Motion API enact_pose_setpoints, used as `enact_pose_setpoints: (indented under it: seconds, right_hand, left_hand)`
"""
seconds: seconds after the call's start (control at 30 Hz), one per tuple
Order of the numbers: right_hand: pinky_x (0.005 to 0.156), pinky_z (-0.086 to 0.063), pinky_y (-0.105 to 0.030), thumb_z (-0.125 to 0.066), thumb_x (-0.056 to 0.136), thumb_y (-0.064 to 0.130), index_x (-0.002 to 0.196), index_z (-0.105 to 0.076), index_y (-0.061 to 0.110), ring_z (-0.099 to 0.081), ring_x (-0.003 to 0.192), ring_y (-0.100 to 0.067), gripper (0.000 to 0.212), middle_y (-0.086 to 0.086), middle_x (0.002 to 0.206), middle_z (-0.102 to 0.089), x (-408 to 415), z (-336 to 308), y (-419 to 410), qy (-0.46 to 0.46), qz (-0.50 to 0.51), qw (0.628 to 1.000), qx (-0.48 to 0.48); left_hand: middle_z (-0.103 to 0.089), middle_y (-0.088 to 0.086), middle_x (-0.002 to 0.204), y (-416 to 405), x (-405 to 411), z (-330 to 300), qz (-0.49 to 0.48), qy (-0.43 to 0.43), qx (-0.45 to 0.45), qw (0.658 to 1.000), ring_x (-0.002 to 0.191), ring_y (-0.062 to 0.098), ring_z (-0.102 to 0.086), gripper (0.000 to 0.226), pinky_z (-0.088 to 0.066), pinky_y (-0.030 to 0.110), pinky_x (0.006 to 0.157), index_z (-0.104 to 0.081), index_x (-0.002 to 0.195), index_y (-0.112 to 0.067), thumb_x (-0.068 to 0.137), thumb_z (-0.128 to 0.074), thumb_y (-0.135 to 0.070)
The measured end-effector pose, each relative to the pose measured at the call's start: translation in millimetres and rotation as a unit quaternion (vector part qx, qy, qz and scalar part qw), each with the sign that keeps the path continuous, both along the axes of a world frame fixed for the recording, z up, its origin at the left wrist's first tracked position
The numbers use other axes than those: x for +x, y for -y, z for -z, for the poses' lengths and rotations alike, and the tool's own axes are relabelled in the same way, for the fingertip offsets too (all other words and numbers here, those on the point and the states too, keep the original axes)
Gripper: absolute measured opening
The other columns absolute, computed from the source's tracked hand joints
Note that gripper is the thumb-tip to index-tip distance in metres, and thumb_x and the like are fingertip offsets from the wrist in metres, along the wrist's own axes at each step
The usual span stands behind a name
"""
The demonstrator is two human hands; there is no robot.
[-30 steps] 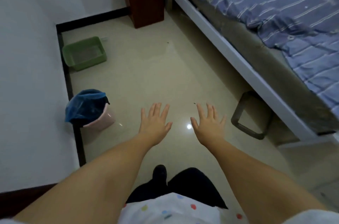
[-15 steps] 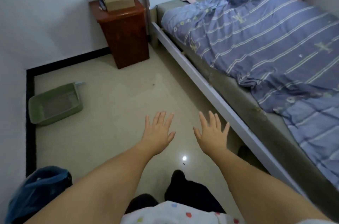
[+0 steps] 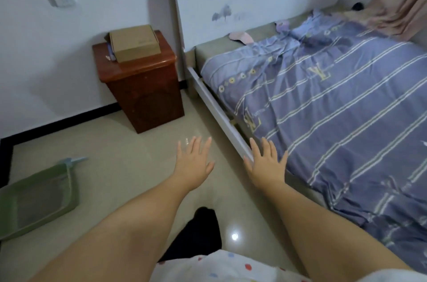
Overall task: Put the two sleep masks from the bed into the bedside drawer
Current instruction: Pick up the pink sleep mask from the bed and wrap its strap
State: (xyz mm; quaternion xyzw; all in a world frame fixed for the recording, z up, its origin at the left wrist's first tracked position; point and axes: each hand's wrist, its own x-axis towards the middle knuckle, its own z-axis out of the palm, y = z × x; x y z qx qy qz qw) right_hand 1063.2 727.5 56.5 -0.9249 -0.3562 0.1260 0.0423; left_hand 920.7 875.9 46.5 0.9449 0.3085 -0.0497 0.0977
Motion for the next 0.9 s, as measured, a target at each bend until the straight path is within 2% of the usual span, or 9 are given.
enact_pose_setpoints:
  seconds: [0.17,0.3,0.47,0.73,0.9]
  right_hand:
    - [0.113,0.004,-0.061,-0.024,0.095,0.050,0.147,-0.004,0.032,0.001,0.146,-0.023,0.059,-0.004,0.159,-0.006,106,-8,-75,-0.004,0.053,0.998,-0.015]
    - [0.113,0.002,-0.062,-0.022,0.095,0.051,0.147,-0.001,0.033,0.004,0.146,-0.023,0.059,-0.003,0.160,-0.003,187,5,-124,-0.037,0.090,0.995,-0.023]
    - [0.114,0.003,-0.061,-0.021,0.094,0.052,0.147,0.001,0.032,0.005,0.146,-0.023,0.061,-0.002,0.160,0.002,300,22,-198,-0.052,0.068,0.996,-0.037]
    - [0.114,0.002,-0.058,-0.017,0.095,0.051,0.147,0.004,0.033,0.008,0.146,-0.022,0.059,-0.003,0.160,0.002,457,43,-310,-0.066,0.051,0.995,-0.057]
    - [0.115,-0.001,-0.055,-0.023,0.095,0.046,0.146,-0.009,0.030,0.002,0.146,-0.023,0.056,-0.004,0.159,-0.005,535,102,-385,-0.085,0.101,0.990,-0.049]
  left_hand:
    - [-0.018,0.009,0.157,-94,123,-13,0.051,0.003,0.002,0.999,0.146,0.023,-0.009,0.069,-0.004,0.057,0.116,-0.003,0.147,-0.025,0.092,-0.036,-0.048]
    - [-0.016,0.008,0.157,-148,207,2,0.106,-0.017,-0.006,0.994,0.146,0.022,-0.007,0.068,-0.002,0.057,0.116,-0.001,0.147,-0.027,0.093,-0.033,-0.049]
    - [-0.012,0.009,0.158,-223,312,24,0.092,-0.034,-0.026,0.995,0.146,0.023,-0.006,0.068,-0.006,0.057,0.115,-0.001,0.148,-0.025,0.093,-0.033,-0.049]
    - [-0.012,0.013,0.156,-333,468,33,0.077,-0.045,-0.083,0.992,0.144,0.027,-0.011,0.066,-0.016,0.047,0.117,-0.007,0.148,-0.019,0.094,-0.035,-0.045]
    - [-0.010,0.016,0.156,-420,579,86,0.122,-0.090,-0.099,0.983,0.143,0.032,-0.014,0.065,-0.024,0.047,0.115,-0.004,0.147,-0.016,0.096,-0.034,-0.040]
